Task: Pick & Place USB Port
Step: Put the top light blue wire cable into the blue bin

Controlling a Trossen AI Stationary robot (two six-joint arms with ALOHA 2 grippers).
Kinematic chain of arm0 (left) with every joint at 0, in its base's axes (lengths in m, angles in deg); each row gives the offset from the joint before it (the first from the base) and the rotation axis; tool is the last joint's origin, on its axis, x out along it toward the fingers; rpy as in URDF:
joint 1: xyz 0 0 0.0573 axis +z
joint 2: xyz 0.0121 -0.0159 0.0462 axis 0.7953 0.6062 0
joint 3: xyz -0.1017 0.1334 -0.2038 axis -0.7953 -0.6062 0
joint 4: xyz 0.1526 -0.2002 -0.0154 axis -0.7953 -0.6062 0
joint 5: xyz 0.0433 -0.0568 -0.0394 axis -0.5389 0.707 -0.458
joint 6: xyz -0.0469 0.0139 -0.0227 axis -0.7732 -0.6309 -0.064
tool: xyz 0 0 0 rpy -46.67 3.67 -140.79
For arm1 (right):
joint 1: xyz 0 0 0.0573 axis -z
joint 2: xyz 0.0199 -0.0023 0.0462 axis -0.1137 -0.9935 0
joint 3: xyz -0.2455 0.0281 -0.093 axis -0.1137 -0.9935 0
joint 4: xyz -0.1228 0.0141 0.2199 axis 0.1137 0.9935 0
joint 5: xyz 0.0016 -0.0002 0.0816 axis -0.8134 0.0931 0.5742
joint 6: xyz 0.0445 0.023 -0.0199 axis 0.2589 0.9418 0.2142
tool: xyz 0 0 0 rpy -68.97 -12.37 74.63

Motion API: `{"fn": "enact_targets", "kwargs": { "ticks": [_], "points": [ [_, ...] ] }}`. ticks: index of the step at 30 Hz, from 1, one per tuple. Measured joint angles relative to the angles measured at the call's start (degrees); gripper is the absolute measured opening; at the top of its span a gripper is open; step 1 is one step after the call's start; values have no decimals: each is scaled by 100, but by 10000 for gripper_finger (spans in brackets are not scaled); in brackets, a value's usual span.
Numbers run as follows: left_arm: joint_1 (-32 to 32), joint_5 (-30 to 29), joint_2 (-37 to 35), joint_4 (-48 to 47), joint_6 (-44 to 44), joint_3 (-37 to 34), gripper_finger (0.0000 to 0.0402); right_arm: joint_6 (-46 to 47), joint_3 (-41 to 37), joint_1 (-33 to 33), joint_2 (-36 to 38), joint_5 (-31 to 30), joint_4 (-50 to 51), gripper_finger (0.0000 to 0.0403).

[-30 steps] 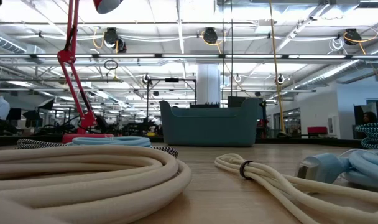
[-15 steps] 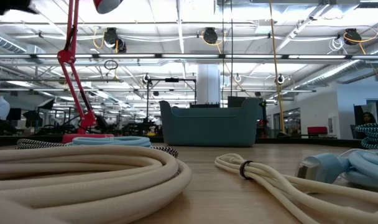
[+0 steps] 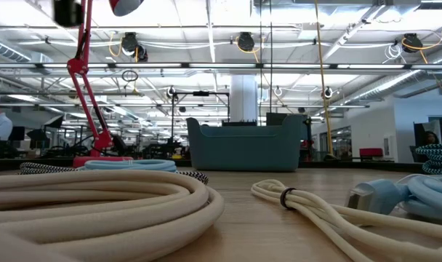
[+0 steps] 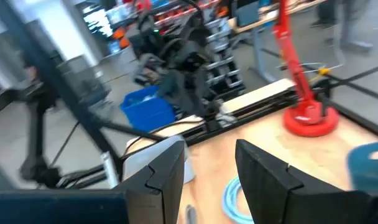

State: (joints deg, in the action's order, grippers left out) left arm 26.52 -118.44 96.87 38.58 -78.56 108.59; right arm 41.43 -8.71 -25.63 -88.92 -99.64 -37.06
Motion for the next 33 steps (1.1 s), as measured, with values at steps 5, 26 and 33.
{"fn": "enact_targets", "kwargs": {
  "ticks": [5,26,33],
  "points": [
    [762,926,2,635,1052,2,115,28,2,3,-34,-819,-8,134],
    [2210,3871,861,452,3099,3,115,336,2,650,-1215,-227,-6,134],
    [2184,4180,1447,-687,3336,4,115,439,0,705,-1329,-10,-102,134]
  ]
}}
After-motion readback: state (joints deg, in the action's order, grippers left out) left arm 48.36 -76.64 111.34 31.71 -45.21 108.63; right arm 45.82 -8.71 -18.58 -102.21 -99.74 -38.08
